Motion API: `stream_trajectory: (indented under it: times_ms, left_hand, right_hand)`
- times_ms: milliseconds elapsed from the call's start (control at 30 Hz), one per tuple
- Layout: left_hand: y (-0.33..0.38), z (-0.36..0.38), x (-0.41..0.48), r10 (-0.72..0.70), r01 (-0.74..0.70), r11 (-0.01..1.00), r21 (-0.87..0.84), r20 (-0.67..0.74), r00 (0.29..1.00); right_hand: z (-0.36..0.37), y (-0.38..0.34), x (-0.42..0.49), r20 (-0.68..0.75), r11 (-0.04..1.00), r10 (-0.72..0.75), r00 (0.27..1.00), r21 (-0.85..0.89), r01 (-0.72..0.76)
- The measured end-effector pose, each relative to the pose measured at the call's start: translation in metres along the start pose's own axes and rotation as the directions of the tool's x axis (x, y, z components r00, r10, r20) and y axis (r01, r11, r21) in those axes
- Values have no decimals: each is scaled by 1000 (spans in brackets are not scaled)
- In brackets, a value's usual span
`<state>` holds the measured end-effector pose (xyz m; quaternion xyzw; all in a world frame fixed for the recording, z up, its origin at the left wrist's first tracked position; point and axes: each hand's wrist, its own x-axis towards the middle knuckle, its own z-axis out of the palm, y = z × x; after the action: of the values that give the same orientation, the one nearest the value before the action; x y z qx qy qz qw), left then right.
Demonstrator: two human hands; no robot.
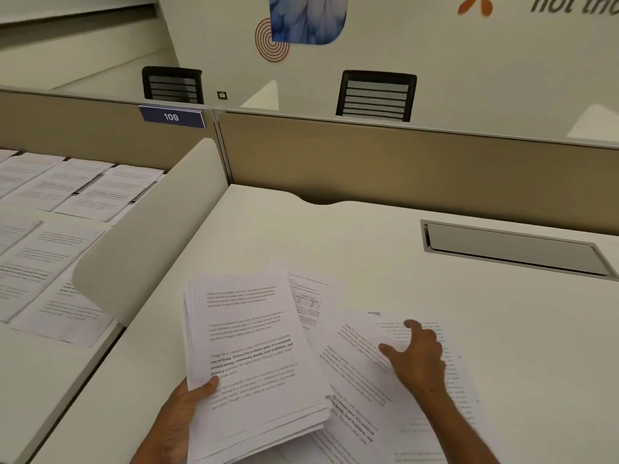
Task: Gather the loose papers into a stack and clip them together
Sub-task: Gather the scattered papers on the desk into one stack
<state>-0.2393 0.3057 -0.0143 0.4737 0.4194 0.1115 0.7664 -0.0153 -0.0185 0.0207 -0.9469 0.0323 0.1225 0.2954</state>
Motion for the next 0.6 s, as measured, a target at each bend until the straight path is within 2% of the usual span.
stream_trajectory:
  times_ms: [67, 133, 233, 600]
  left_hand:
    - [-5, -1, 0, -35, 35, 999, -13, 11, 999]
    - [-10, 2, -2, -61, 61, 998, 3, 9, 998]
    - [-16, 8, -7, -94, 94, 995, 13, 6, 996]
    - [-18, 18, -16, -64, 65, 992, 107, -12, 998]
  right_hand:
    - [-10, 8, 5, 129, 977, 71, 989, -209, -43]
    - [-14, 15, 6, 241, 943, 102, 965, -332, -16]
    - [-10, 20, 4, 286, 896, 74, 955, -439, 62]
    - [-13, 20, 3, 270, 864, 20, 963, -488, 120]
